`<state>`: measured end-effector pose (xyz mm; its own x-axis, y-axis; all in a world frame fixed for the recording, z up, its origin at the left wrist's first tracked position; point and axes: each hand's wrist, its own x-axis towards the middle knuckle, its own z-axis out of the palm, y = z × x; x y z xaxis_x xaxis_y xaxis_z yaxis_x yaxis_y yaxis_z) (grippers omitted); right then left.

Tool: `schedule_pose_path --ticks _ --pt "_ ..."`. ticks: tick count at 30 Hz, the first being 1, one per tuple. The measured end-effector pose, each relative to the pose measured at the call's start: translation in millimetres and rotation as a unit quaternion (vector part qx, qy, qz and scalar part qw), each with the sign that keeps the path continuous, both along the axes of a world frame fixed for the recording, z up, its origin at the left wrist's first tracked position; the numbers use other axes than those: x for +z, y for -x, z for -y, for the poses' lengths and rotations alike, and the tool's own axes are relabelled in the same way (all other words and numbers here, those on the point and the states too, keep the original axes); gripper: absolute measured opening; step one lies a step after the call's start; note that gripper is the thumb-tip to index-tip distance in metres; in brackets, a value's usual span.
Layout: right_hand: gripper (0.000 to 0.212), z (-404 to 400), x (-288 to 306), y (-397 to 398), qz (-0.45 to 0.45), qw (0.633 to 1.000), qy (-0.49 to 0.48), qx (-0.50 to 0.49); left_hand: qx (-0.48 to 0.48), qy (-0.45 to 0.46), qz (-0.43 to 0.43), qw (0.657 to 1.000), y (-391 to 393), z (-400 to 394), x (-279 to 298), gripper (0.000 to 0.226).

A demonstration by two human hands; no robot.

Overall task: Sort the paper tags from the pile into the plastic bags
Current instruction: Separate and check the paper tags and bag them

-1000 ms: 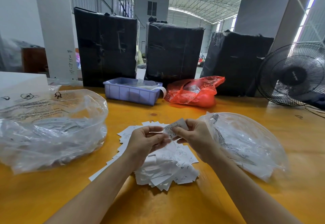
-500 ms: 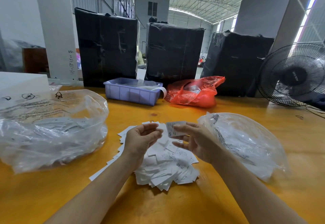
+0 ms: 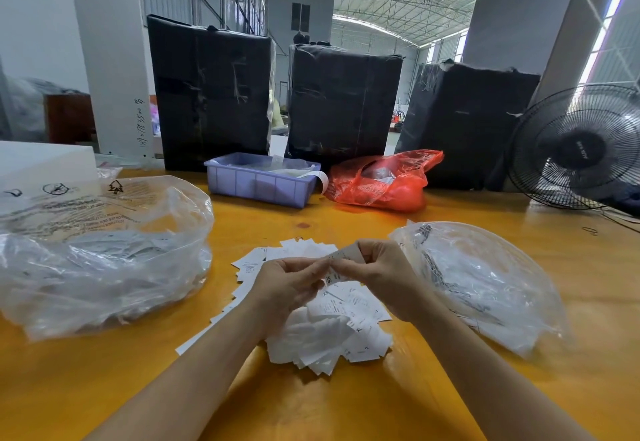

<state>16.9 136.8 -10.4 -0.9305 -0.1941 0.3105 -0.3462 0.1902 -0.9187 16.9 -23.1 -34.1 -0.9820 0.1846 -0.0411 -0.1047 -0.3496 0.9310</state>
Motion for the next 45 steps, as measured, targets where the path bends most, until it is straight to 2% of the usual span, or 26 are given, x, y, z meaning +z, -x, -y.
schedule_pose_path --ticks 4,9,15,23,28,33,38,45 --pt "0.007 -3.2 1.4 4.4 0.015 0.994 0.087 -0.068 0.056 0.029 -0.011 0.998 2.1 1.4 -0.5 0.014" --pt "0.008 -7.9 3.3 4.8 0.025 0.986 0.153 -0.062 0.066 0.058 -0.014 0.996 1.0 1.3 1.1 0.034" --pt "0.01 -1.5 -0.2 3.0 -0.008 0.995 0.094 -0.04 0.033 0.071 -0.014 0.997 -0.7 0.0 1.5 0.033" --pt "0.006 -1.2 -3.7 4.1 -0.024 0.998 0.048 -0.04 0.031 0.037 -0.001 0.999 1.5 1.0 0.4 0.028" --pt "0.008 -3.8 -0.3 3.6 -0.03 0.994 0.085 -0.063 0.035 0.029 0.004 0.999 2.8 2.4 -0.8 0.025" --pt "0.009 -5.8 -0.6 3.0 -0.001 0.997 0.056 -0.06 0.025 0.042 0.0 0.999 1.9 1.0 0.3 0.026" --pt "0.016 -4.3 -1.6 2.6 0.012 0.998 0.036 -0.047 0.018 0.043 0.0 0.999 2.2 1.4 -0.1 0.037" --pt "0.008 -3.9 -2.5 3.3 0.012 0.998 0.042 -0.047 0.015 0.046 0.006 0.999 2.4 1.6 -1.9 0.041"
